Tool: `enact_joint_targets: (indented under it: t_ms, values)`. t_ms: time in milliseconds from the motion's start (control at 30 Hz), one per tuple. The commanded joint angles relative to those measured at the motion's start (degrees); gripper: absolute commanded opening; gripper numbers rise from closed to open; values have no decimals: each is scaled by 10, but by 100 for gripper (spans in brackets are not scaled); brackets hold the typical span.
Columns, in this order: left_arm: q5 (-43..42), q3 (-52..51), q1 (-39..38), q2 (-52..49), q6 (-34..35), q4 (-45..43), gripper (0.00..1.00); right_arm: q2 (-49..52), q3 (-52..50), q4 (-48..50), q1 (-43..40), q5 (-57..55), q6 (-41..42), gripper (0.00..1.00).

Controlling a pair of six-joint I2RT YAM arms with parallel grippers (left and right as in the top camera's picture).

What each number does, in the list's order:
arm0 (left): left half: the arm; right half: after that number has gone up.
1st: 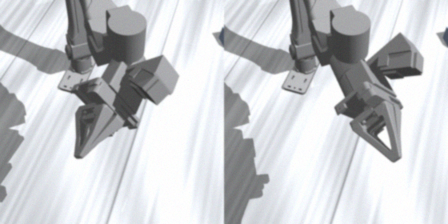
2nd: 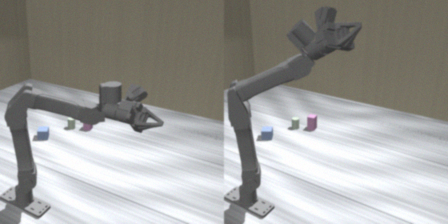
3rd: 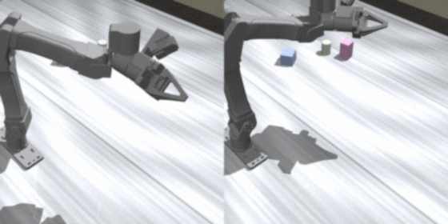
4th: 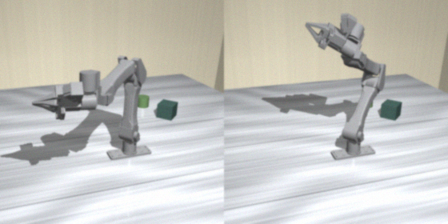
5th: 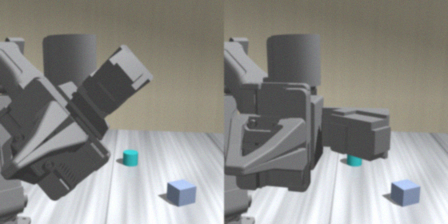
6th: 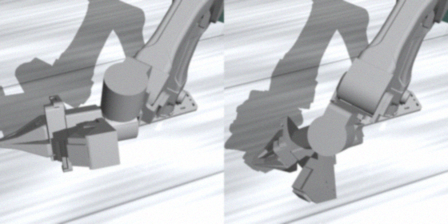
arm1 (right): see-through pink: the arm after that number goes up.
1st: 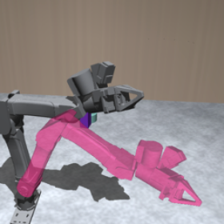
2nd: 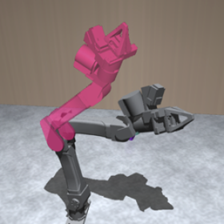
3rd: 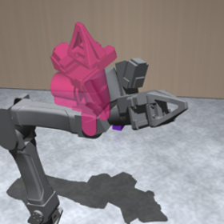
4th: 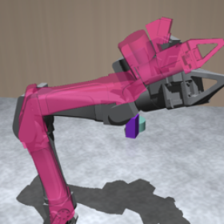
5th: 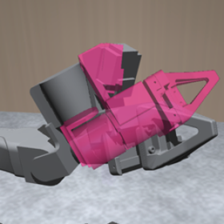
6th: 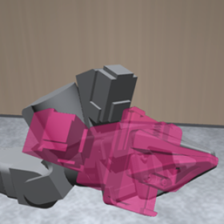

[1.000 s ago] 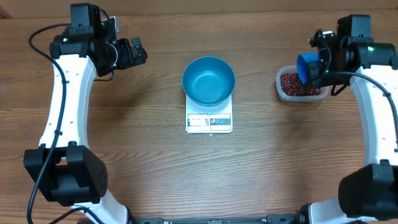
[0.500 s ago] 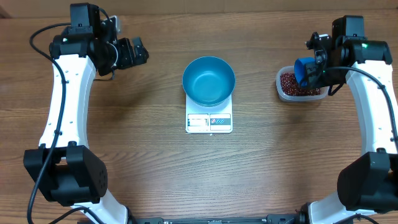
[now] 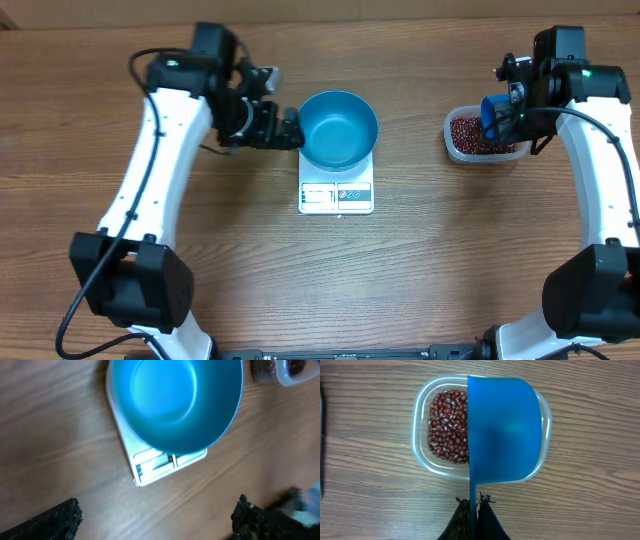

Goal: Scoop item into bowl and weigh 150g on scale

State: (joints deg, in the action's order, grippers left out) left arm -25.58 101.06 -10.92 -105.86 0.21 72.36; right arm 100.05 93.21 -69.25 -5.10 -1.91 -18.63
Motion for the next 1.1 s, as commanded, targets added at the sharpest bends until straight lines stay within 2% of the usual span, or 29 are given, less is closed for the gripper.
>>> enact_joint_targets:
  t_ms: [0, 33, 133, 167, 333, 500, 633, 767, 900, 1067]
  values:
    - [98, -17, -54, 17, 18, -22, 100, 0, 1, 2, 1, -12, 9, 4]
    - [109, -29, -66, 17, 35, -22, 100, 0, 1, 2, 1, -7, 9, 4]
    - [98, -55, -104, 17, 44, -11, 23, 0, 1, 2, 1, 1, 9, 4]
    - [108, -59, -116, 17, 45, -15, 4, 0, 1, 2, 1, 1, 9, 3]
    - [169, -80, -182, 17, 79, -52, 4, 0, 1, 5, 1, 7, 9, 4]
    - [217, -151, -234, 17, 112, -142, 4, 0, 1, 6, 1, 7, 9, 4]
    - [227, -180, -247, 17, 100, -189, 4, 0, 1, 10, 1, 7, 9, 4]
    - [229, -185, -252, 17, 35, -212, 4, 0, 1, 10, 1, 7, 9, 4]
    - [230, -201, -253, 16, 36, -233, 4, 4, 1, 10, 1, 7, 9, 4]
    - [230, -242, -260, 16, 46, -299, 4, 27, 1, 10, 1, 7, 9, 4]
